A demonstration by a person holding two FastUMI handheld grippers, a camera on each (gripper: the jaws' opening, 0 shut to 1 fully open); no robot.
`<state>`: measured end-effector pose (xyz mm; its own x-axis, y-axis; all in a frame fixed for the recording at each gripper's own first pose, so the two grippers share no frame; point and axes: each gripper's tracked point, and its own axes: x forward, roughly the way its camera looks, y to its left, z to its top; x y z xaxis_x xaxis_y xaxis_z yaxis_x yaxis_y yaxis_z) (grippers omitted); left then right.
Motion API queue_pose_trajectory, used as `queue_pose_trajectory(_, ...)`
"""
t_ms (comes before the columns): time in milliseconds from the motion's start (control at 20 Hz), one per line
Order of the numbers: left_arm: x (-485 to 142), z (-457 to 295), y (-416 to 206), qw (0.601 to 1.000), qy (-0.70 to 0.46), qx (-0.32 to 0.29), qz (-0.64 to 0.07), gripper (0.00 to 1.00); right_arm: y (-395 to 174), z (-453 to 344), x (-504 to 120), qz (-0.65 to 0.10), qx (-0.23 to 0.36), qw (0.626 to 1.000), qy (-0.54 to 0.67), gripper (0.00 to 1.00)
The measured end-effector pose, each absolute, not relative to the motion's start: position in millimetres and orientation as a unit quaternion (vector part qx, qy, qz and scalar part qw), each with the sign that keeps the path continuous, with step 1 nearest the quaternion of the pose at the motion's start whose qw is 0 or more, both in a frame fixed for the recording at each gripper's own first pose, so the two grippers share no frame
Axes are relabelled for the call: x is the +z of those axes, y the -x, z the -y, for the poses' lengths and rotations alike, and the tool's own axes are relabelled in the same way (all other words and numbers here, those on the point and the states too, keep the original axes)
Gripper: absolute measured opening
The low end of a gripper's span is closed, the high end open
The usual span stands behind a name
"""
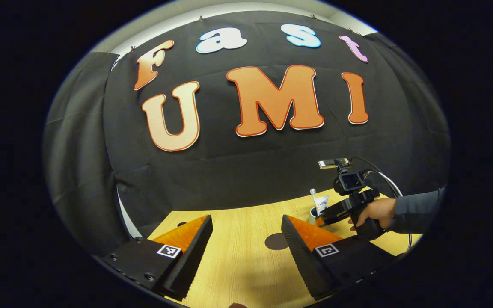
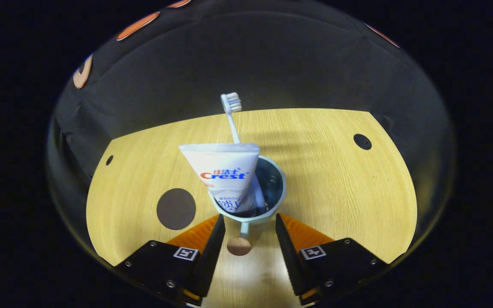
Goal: Put the toothbrush and toothpaste on the desktop into the cup, then pick up the cup and place it on the coaster on the desktop.
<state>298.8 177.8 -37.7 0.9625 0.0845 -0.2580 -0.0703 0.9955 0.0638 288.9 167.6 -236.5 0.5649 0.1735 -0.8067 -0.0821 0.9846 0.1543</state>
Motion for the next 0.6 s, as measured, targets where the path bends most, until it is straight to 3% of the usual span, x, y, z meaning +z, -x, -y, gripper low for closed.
queue_pose_trajectory(100, -35.7, -183.2, -292.5, 0.99, -0.026, 0.045, -0.134, 0.97, -286.6, -167.1, -241.2, -0.47, 0.062, 0.879, -0.049, 0.58)
queue_pose_trajectory(150, -36.3, -185.1, -289.3, 0.989, -0.023, 0.047, -0.136, 0.97, -283.9, -166.0, -244.4, -0.476, 0.056, 0.877, -0.046, 0.6)
queue_pose_trajectory(200, -37.3, -186.5, -287.6, 0.989, -0.02, 0.05, -0.138, 0.97, -281.7, -166.8, -246.2, -0.479, 0.05, 0.875, -0.046, 0.52)
queue_pose_trajectory(250, -38.5, -189.1, -287.5, 0.989, -0.017, 0.051, -0.14, 0.97, -281.4, -166.3, -248.1, -0.482, 0.046, 0.874, -0.045, 0.51)
queue_pose_trajectory(300, -39.1, -191.4, -287.5, 0.989, -0.015, 0.053, -0.14, 0.97, -281.3, -165.6, -248.3, -0.481, 0.043, 0.875, -0.041, 0.35)
queue_pose_trajectory(350, -40.1, -194.1, -287.6, 0.989, -0.013, 0.053, -0.141, 0.97, -281.0, -165.0, -246.5, -0.481, 0.043, 0.875, -0.036, 0.29)
queue_pose_trajectory(600, -40.6, -201.2, -292.7, 0.989, -0.009, 0.053, -0.137, 0.97, -280.9, -166.0, -248.5, -0.484, 0.055, 0.873, -0.021, 0.19)
